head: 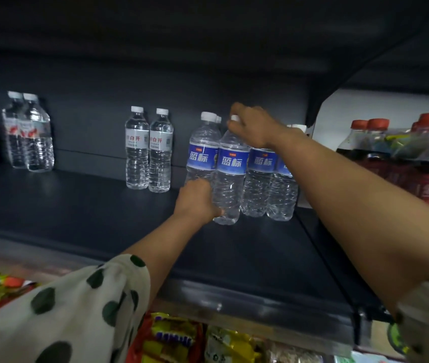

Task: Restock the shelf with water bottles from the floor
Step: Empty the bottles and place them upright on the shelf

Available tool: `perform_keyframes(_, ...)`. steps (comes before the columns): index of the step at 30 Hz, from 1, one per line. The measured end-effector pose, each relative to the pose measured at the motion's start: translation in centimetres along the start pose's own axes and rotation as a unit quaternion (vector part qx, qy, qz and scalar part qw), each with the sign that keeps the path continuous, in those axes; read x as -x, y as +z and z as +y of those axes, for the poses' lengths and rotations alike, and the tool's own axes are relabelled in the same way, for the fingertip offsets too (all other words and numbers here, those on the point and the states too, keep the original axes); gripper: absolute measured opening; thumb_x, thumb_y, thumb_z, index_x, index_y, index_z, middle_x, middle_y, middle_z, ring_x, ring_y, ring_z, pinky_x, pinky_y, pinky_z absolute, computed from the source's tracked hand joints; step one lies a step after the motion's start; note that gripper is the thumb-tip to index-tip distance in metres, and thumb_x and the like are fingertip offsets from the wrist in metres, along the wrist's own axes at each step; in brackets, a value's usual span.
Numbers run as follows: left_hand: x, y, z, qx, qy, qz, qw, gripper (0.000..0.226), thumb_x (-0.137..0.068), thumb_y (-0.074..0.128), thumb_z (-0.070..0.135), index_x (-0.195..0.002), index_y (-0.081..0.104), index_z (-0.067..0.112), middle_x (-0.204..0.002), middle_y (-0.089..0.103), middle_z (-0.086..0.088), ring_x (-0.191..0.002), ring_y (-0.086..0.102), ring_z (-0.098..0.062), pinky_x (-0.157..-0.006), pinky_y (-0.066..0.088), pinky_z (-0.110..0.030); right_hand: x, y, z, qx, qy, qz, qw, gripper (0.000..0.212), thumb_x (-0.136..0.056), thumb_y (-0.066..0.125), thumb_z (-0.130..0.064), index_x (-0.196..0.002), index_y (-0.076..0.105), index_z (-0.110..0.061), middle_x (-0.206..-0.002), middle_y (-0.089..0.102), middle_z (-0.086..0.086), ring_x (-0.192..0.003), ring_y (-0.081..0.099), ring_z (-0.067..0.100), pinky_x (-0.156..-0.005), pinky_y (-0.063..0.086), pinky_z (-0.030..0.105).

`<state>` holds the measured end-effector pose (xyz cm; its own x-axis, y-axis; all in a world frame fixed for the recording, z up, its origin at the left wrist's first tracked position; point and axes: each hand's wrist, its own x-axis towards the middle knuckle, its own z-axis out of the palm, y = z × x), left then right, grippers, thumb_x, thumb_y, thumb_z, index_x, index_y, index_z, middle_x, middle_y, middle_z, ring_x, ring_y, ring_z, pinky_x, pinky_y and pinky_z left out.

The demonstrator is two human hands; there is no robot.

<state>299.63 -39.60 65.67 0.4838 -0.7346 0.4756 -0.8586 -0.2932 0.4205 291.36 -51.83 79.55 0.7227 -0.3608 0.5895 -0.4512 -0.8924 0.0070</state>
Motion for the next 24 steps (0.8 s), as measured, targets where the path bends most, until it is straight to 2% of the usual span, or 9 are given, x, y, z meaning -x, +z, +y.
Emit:
perform_keyframes(3, -0.3, 0.3, 0.0, 0.005, 0.006, -0.004, 1.000, 0.032, -0.073, 0.080, 0.027, -0.073, 0.051, 0.013, -0.095, 0.065, -0.010, -0.092, 0.063, -0.027, -0.067, 0.040, -0.027, 0.1, 0.1, 0.1, -0.004, -0.004, -0.002, 1.000, 0.029, -0.095, 0.044, -0.039, -0.108, 0.048, -0.013, -0.102, 0.060, 0.018, -0.087, 0.055, 0.032, -0.073, 0.043, 0.036)
perform_keyframes(9, -0.7, 0.1, -0.5, 0.027, 0.015, -0.039, 0.999, 0.030, -0.072, 0.081, 0.028, -0.080, 0.062, 0.006, -0.088, 0.064, -0.006, -0.085, 0.061, -0.022, -0.066, 0.041, -0.027, 1.0, 0.0, 0.1, -0.022, -0.005, -0.012, 1.000, 0.032, -0.098, 0.040, -0.045, -0.111, 0.044, -0.016, -0.092, 0.059, 0.009, -0.085, 0.056, 0.030, -0.070, 0.040, 0.033)
perform_keyframes(12, -0.4, -0.7, -1.2, 0.027, 0.000, -0.038, 0.999, 0.029, -0.070, 0.082, 0.030, -0.071, 0.060, 0.011, -0.083, 0.064, -0.005, -0.083, 0.062, -0.022, -0.066, 0.043, -0.027, 1.4, -0.6, -0.1, -0.054, 0.027, -0.041, 0.997, 0.038, -0.094, 0.042, -0.055, -0.114, 0.043, -0.023, -0.100, 0.059, 0.005, -0.090, 0.056, 0.025, -0.074, 0.039, 0.032)
perform_keyframes(14, -0.4, -1.5, -2.3, 0.017, -0.033, 0.003, 0.999, 0.035, -0.066, 0.083, 0.031, -0.063, 0.053, 0.015, -0.079, 0.062, -0.006, -0.084, 0.064, -0.026, -0.063, 0.043, -0.028, 1.6, -1.4, -0.3, -0.068, 0.057, -0.075, 0.993, 0.047, -0.088, 0.052, -0.058, -0.121, 0.041, -0.028, -0.114, 0.059, 0.005, -0.099, 0.056, 0.024, -0.081, 0.042, 0.035)
perform_keyframes(15, -0.5, -1.9, -3.0, 0.016, -0.049, 0.018, 0.999, 0.036, -0.065, 0.083, 0.032, -0.065, 0.052, 0.014, -0.081, 0.062, -0.007, -0.087, 0.064, -0.028, -0.063, 0.043, -0.029, 1.8, -1.8, -0.4, -0.060, 0.067, -0.098, 0.991, 0.056, -0.084, 0.058, -0.058, -0.128, 0.038, -0.030, -0.122, 0.058, 0.005, -0.106, 0.055, 0.025, -0.088, 0.044, 0.038)
perform_keyframes(17, -0.9, -2.3, -4.4, 0.033, -0.076, 0.018, 0.996, 0.045, -0.063, 0.086, 0.033, -0.085, 0.055, 0.009, -0.096, 0.062, -0.007, -0.095, 0.061, -0.028, -0.069, 0.044, -0.031, 2.1, -2.2, -0.8, -0.030, 0.078, -0.136, 0.987, 0.077, -0.076, 0.070, -0.053, -0.137, 0.028, -0.033, -0.130, 0.053, 0.004, -0.113, 0.054, 0.028, -0.096, 0.044, 0.044)
perform_keyframes(19, -1.4, -2.3, -5.1, 0.059, -0.081, -0.029, 0.995, 0.062, -0.064, 0.087, 0.034, -0.107, 0.054, 0.004, -0.109, 0.060, -0.003, -0.102, 0.058, -0.025, -0.078, 0.046, -0.031, 2.1, -2.0, -1.1, -0.017, 0.076, -0.142, 0.987, 0.086, -0.072, 0.076, -0.047, -0.138, 0.023, -0.032, -0.124, 0.054, 0.004, -0.104, 0.057, 0.027, -0.093, 0.047, 0.044)
perform_keyframes(21, -1.8, -1.7, -5.2, 0.068, -0.069, -0.063, 0.993, 0.066, -0.066, 0.085, 0.035, -0.118, 0.055, 0.007, -0.119, 0.061, -0.006, -0.108, 0.059, -0.025, -0.087, 0.049, -0.034, 2.0, -1.8, -1.3, -0.023, 0.074, -0.136, 0.988, 0.086, -0.072, 0.078, -0.041, -0.137, 0.024, -0.029, -0.118, 0.054, 0.003, -0.096, 0.060, 0.025, -0.088, 0.050, 0.043)
perform_keyframes(24, -2.3, -1.0, -5.1, 0.075, -0.063, -0.058, 0.993, 0.070, -0.069, 0.084, 0.031, -0.126, 0.051, 0.007, -0.128, 0.057, -0.010, -0.117, 0.055, -0.029, -0.097, 0.047, -0.038, 1.7, -1.8, -1.2, -0.028, 0.068, -0.135, 0.988, 0.080, -0.072, 0.079, -0.038, -0.133, 0.028, -0.027, -0.116, 0.054, 0.002, -0.102, 0.057, 0.026, -0.090, 0.049, 0.042)
